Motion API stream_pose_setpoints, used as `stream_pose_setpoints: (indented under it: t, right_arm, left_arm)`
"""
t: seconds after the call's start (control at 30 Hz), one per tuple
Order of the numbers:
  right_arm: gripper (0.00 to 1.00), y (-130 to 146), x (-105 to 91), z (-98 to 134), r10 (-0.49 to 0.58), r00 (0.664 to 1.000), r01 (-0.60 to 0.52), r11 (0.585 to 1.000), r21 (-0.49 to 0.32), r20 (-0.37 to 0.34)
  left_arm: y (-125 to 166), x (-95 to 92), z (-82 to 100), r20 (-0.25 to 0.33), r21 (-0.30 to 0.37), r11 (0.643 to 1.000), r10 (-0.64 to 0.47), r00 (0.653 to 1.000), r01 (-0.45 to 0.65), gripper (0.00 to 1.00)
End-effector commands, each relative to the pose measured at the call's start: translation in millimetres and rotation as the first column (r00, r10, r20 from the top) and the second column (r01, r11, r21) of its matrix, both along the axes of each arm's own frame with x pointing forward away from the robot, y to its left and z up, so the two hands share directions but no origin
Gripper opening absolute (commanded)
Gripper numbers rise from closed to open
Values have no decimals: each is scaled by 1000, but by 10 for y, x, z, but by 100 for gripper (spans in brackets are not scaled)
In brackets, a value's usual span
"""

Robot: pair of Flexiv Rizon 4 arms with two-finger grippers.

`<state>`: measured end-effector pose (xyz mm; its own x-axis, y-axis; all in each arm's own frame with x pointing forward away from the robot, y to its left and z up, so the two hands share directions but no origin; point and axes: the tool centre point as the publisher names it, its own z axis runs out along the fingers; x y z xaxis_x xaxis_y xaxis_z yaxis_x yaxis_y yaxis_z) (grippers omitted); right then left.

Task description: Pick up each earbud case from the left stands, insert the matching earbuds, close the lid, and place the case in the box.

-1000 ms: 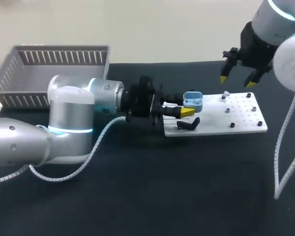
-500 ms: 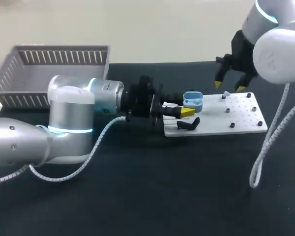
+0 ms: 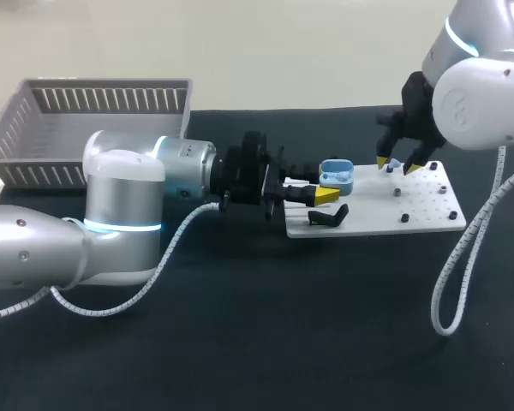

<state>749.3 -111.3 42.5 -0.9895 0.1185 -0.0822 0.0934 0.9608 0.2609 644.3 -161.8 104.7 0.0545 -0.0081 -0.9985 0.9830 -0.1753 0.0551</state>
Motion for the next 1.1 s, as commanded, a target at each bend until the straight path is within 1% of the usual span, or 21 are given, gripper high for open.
stream_pose_setpoints:
  t: [0.03, 0.3, 0.53, 0.83, 1.1]
  right_arm:
    - [49, -13, 66, -17, -2, 1000, 2, 1000, 10, 1]
    - [47, -121, 157, -60, -30, 1000, 30, 999, 20, 5]
    - [47, -154, 215, -101, -38, 999, 38, 999, 27, 2]
    - [44, -102, 215, -116, -28, 1000, 28, 999, 44, 0]
    - [41, -89, 193, -135, -23, 1000, 23, 999, 42, -1]
  left_arm:
    - [-4, -2, -5, 1, -1, 1000, 2, 1000, -2, 0]
    - [-4, -2, -5, 1, -1, 1000, 2, 1000, -2, 0]
    - [-4, -2, -5, 1, -1, 1000, 2, 1000, -2, 0]
    - [-4, -2, -5, 1, -1, 1000, 2, 1000, -2, 0]
    - [-4, -2, -5, 1, -1, 1000, 2, 1000, -2, 0]
